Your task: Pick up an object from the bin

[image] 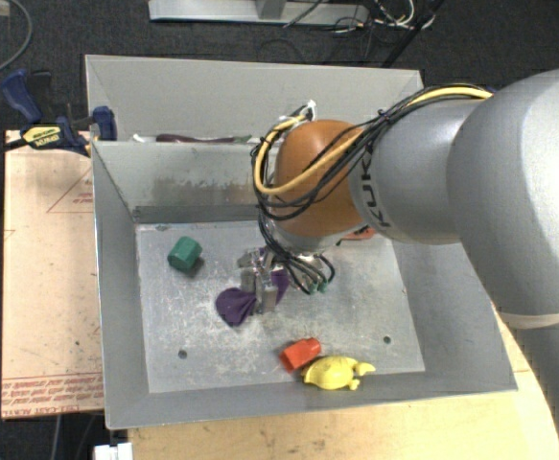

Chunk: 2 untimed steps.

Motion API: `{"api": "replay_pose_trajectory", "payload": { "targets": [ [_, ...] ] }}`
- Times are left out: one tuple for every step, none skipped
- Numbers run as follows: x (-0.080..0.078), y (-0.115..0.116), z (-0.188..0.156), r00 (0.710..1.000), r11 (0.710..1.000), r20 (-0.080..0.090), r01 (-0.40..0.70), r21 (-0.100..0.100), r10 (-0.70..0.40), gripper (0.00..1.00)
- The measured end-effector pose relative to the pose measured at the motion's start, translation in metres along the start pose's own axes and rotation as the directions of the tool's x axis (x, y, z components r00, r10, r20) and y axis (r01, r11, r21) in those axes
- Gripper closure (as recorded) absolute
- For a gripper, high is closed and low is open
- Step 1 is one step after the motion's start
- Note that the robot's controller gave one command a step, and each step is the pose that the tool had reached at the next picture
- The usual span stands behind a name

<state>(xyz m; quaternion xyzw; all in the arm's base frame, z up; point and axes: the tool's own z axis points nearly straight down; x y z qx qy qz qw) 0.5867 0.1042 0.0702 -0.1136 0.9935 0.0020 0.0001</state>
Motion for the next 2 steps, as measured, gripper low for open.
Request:
{"api": "replay_pose_trajectory", "payload": {
  "targets": [
    [0.0,0.0,0.0,1.0,1.0,0.0,0.0,0.0,0.0,1.0],
    [0.0,0.0,0.0,1.0,1.0,0.0,0.0,0.0,0.0,1.0]
  ]
}}
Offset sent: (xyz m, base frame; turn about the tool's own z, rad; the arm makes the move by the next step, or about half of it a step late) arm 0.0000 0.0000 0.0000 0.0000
